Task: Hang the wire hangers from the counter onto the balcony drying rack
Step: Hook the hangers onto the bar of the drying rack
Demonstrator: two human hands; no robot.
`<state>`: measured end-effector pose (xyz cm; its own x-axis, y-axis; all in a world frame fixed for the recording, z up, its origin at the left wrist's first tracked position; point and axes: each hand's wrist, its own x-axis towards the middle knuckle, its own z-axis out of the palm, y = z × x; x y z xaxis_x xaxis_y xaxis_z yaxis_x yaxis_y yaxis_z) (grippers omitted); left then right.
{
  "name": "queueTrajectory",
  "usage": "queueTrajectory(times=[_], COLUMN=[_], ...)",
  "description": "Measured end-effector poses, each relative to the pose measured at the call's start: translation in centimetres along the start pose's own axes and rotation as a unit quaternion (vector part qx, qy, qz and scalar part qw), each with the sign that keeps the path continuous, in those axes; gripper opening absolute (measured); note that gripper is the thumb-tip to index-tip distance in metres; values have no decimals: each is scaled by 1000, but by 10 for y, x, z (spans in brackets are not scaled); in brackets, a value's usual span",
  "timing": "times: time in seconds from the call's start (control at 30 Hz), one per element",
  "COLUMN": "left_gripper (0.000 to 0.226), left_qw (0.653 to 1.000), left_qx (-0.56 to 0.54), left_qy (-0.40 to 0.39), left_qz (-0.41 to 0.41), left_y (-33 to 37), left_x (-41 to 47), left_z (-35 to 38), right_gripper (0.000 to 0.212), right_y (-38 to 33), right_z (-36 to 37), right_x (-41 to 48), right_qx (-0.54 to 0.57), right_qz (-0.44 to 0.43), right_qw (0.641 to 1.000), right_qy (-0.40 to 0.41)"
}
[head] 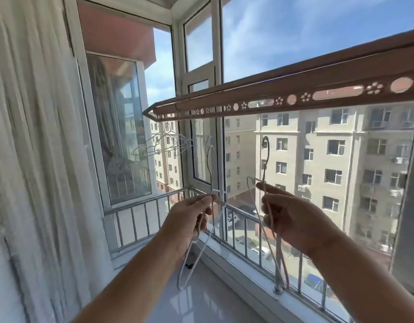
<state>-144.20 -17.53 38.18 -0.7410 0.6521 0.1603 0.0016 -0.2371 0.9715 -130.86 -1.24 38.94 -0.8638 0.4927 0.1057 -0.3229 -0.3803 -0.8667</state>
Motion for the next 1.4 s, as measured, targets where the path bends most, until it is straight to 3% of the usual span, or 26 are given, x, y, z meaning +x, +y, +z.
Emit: queueTrajectory(times=[0.37,0.8,1.1,1.4], left_gripper=[18,16,20,21], left_qw=[999,996,992,995], left_qx=[-4,-43,-94,-78], left_qy=[-42,-21,-23,-37], left_qz=[25,71,76,48], left_y=[3,17,27,32], left_x=[123,269,338,390], left_z=[-9,20,26,12], right_gripper=[30,29,29,27], right_y=[1,-38,-59,-55], right_z=[0,-13,5,15], right_x=[104,247,302,334], right_qx=[-16,-30,-63,-68], right_qz=[-31,-74,-100,-114], right_qw=[999,997,992,986], right_qy=[27,12,33,100])
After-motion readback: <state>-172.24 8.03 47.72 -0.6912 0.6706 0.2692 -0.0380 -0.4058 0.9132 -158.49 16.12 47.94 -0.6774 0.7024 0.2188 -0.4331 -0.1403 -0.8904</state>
